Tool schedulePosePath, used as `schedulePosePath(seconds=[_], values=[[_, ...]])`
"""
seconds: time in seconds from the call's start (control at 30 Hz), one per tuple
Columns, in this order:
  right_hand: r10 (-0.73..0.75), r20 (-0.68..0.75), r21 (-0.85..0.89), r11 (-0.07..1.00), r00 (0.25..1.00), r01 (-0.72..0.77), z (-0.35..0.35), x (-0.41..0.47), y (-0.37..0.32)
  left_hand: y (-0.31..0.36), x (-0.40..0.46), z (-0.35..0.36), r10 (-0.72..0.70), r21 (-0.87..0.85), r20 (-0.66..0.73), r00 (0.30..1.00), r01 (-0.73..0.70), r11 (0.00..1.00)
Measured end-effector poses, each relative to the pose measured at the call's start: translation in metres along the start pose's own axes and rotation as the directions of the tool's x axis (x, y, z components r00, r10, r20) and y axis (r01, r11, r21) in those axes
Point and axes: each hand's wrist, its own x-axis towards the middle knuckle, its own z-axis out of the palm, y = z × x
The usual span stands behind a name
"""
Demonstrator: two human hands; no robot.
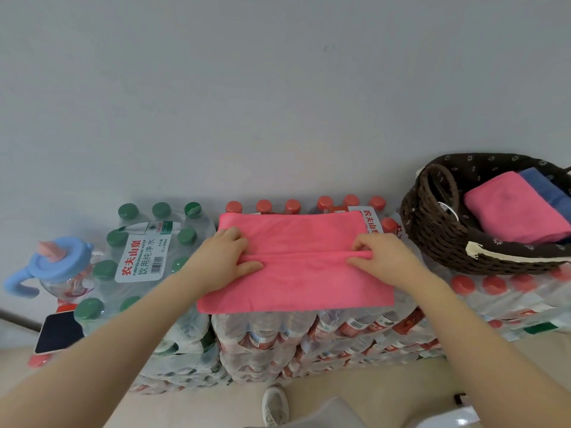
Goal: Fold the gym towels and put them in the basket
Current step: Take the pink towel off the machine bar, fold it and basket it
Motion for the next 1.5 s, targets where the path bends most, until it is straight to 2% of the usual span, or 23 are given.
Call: schedulePosePath(seconds=[0.07, 0.13, 0.23, 0.33, 0.47, 0.6, 0.67, 0.77, 0.83, 0.9, 0.97, 1.0, 1.03, 1.1, 1.17, 1.23, 1.37, 1.43, 1.5], values=[[0.010, 0.005, 0.229, 0.973, 1.000, -0.011, -0.013, 0.009, 0.003, -0.003, 0.009, -0.017, -0.021, -0.150, 0.084, 0.996, 0.033, 0.988], [0.062, -0.017, 0.452, 0.891, 0.998, -0.048, -0.021, 0.020, 0.004, -0.006, 0.020, -0.032, -0.054, -0.297, 0.075, 0.996, 0.074, 0.952], [0.131, 0.021, 0.592, 0.797, 0.991, -0.117, -0.023, 0.038, 0.004, -0.014, 0.036, -0.042, -0.133, -0.452, 0.091, 0.987, 0.160, 0.878], [0.191, 0.039, 0.525, 0.831, 0.981, -0.183, -0.016, 0.055, 0.012, -0.023, 0.049, -0.037, -0.182, -0.499, 0.147, 0.972, 0.232, 0.835], [0.203, 0.025, 0.401, 0.895, 0.979, -0.196, -0.007, 0.072, 0.020, -0.030, 0.062, -0.028, -0.253, -0.440, 0.084, 0.964, 0.264, 0.858], [0.155, -0.002, 0.479, 0.867, 0.988, -0.135, -0.007, 0.076, 0.022, -0.028, 0.065, -0.026, -0.273, -0.410, 0.008, 0.962, 0.252, 0.876], [0.154, -0.077, 0.493, 0.865, 0.985, -0.097, -0.009, 0.080, 0.023, -0.029, 0.066, -0.026, -0.297, -0.435, -0.036, 0.954, 0.252, 0.864], [0.172, -0.161, 0.390, 0.916, 0.972, -0.097, -0.006, 0.088, 0.023, -0.028, 0.069, -0.026, -0.320, -0.414, -0.094, 0.943, 0.256, 0.874], [0.182, -0.162, 0.293, 0.947, 0.970, -0.129, -0.001, 0.091, 0.022, -0.028, 0.072, -0.024, -0.324, -0.303, -0.130, 0.937, 0.274, 0.913], [0.188, -0.177, 0.084, 0.981, 0.966, -0.176, 0.003, 0.089, 0.017, -0.029, 0.073, -0.019, -0.324, -0.086, -0.245, 0.914, 0.313, 0.946], [0.110, -0.238, -0.124, 0.982, 0.965, -0.143, 0.005, 0.082, 0.005, -0.027, 0.071, -0.011, -0.191, 0.077, -0.360, 0.913, 0.233, 0.969], [0.026, -0.256, -0.151, 0.986, 0.966, -0.067, 0.007, 0.076, -0.006, -0.021, 0.070, -0.009, -0.090, 0.109, -0.373, 0.923, 0.141, 0.984], [-0.066, -0.226, -0.146, 0.989, 0.972, 0.033, 0.011, 0.071, -0.017, -0.015, 0.069, -0.003, 0.017, 0.123, -0.354, 0.935, 0.028, 0.992], [-0.232, -0.064, -0.154, 0.963, 0.971, 0.220, 0.021, 0.063, -0.037, 0.001, 0.067, 0.006, 0.168, 0.081, -0.162, 0.972, -0.156, 0.984], [-0.252, 0.104, -0.214, 0.939, 0.962, 0.269, 0.034, 0.058, -0.043, 0.011, 0.060, 0.012, 0.146, 0.064, 0.050, 0.988, -0.149, 0.987], [-0.154, 0.130, -0.239, 0.954, 0.979, 0.182, 0.038, 0.057, -0.032, 0.009, 0.054, 0.018, 0.063, 0.130, 0.087, 0.994, -0.074, 0.989], [0.103, 0.033, -0.202, 0.975, 0.994, -0.095, 0.033, 0.049, -0.006, 0.004, 0.046, 0.015, -0.045, 0.164, 0.083, 0.996, 0.030, 0.986], [0.284, -0.024, -0.099, 0.953, 0.959, -0.285, 0.029, 0.041, 0.004, 0.005, 0.045, 0.015, -0.073, 0.165, 0.076, 0.994, 0.059, 0.984], [0.387, -0.106, -0.013, 0.920, 0.916, -0.391, 0.026, 0.032, 0.008, 0.009, 0.046, 0.016, -0.099, 0.172, 0.073, 0.992, 0.086, 0.981]])
